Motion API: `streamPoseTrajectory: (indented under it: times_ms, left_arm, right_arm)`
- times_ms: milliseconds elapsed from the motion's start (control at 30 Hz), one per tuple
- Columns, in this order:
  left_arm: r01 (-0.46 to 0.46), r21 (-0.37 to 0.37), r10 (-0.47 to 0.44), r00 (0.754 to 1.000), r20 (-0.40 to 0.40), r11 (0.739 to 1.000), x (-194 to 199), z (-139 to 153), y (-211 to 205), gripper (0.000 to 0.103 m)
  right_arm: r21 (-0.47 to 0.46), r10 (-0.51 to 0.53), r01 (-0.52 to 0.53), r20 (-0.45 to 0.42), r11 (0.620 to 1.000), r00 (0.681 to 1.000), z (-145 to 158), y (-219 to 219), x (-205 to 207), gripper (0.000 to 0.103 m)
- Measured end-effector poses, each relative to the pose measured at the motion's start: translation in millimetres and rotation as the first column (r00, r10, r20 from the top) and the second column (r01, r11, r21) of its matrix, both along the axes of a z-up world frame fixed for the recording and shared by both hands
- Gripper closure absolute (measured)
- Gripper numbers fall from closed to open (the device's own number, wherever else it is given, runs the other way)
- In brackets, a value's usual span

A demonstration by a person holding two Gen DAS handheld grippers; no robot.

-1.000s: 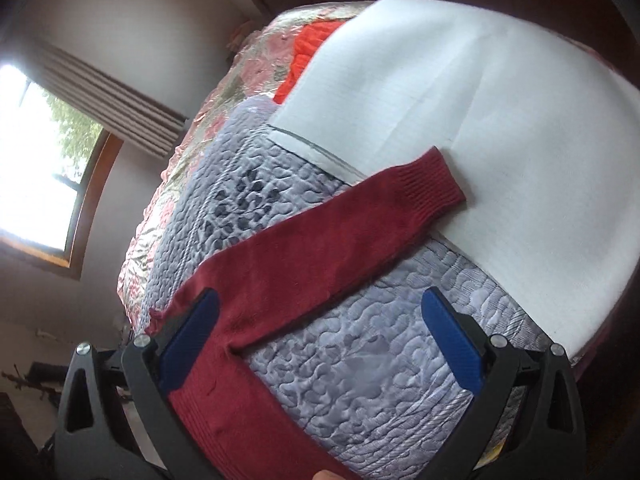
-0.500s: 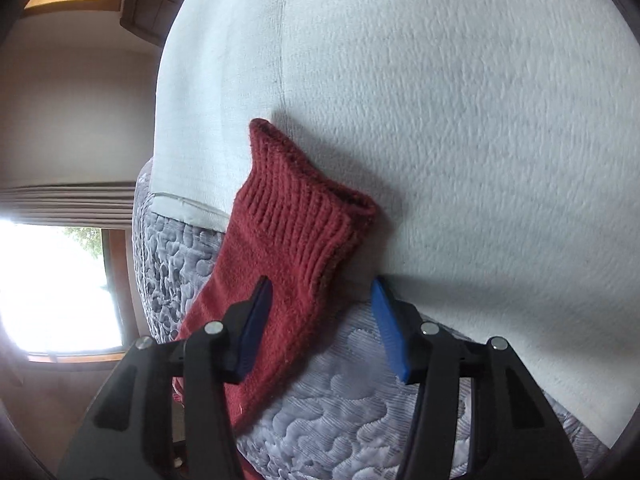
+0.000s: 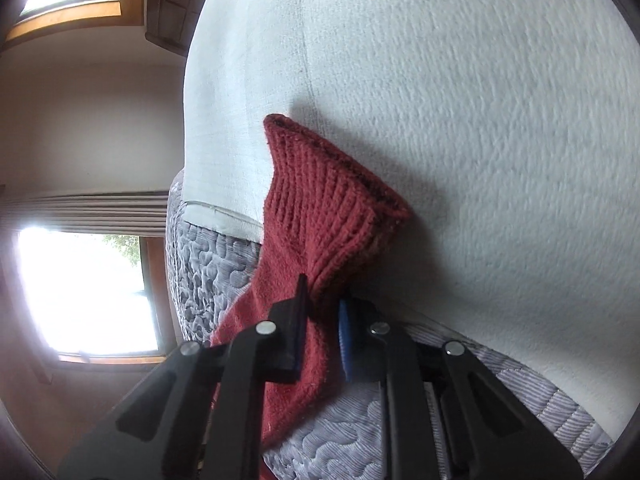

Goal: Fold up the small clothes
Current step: 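Lift the sleeve with the right tool and carry it across the sweater body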

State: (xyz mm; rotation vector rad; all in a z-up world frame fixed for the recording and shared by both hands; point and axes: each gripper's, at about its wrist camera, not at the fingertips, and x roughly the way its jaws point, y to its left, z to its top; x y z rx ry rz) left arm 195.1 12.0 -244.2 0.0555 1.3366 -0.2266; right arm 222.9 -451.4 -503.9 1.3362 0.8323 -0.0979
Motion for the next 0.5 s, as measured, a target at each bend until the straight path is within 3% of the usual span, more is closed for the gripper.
streamPoseTrajectory:
  times_ms: [200,500]
  left_arm:
    - [-0.033,-0.019,0.032,0.999,-0.002,0.999,-13,7,21,0.004]
    - [-0.090,-0.069,0.091,0.996,0.006,0.993,-32,27,71,0.004]
  right_arm:
    - [-0.053,0.017,-0.016,0.028,0.998,0.999,33,4,2,0.094]
    - [-0.226,0.096,-0.075,0.084,0.971,0.992,120,37,10,0.094]
